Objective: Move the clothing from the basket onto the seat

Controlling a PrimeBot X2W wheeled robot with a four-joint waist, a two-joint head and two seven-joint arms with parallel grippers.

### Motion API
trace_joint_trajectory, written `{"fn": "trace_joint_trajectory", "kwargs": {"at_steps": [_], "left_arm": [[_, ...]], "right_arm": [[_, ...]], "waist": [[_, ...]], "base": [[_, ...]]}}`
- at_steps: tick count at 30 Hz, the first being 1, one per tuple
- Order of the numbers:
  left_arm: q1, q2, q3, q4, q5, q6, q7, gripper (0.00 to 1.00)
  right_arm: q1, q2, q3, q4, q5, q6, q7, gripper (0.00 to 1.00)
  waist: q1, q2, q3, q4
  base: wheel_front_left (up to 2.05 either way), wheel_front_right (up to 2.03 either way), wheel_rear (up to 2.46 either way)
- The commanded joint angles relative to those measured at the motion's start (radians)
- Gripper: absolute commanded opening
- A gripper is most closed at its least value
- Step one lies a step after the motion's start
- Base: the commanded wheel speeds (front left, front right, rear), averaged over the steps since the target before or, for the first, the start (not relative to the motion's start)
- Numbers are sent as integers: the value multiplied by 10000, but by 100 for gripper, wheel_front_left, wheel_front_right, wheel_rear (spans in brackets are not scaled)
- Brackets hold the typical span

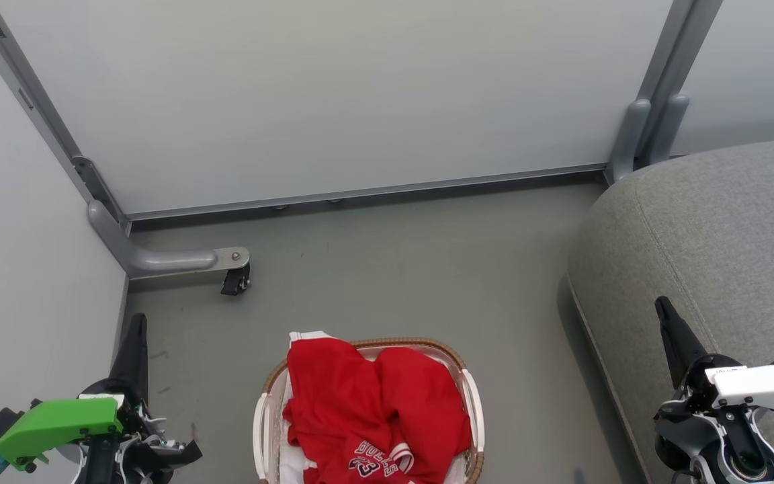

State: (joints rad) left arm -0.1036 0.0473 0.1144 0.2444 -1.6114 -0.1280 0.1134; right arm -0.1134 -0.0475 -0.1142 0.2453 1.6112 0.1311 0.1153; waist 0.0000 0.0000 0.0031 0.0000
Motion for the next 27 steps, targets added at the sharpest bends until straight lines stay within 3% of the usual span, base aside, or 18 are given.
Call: {"fn": "trace_joint_trajectory", "kwargs": {"at_steps": [1, 4, 5, 18, 27], "left_arm": [[-107, 60, 11, -12, -32, -63, 40, 0], [-107, 60, 11, -12, -32, -63, 40, 0], [0, 0, -3, 4, 0, 0, -1, 100], [295, -41, -514, 218, 278, 13, -499, 100], [357, -29, -718, -67, 1254, 7, -903, 100]], "right_arm": [[111, -58, -11, -33, 36, -7, 2, 0], [111, -58, -11, -33, 36, -7, 2, 0], [0, 2, 1, 4, -1, 0, -1, 100], [229, 75, 252, 348, -524, -2, -499, 100], [262, 57, 161, 255, -1419, -2, -906, 100]], "waist": [[0, 0, 0, 0], [0, 0, 0, 0], [0, 0, 0, 0], [0, 0, -17, -3], [0, 0, -26, 5]], "base": [[0, 0, 0], [0, 0, 0], [0, 0, 0], [0, 0, 0], [0, 0, 0]]}}
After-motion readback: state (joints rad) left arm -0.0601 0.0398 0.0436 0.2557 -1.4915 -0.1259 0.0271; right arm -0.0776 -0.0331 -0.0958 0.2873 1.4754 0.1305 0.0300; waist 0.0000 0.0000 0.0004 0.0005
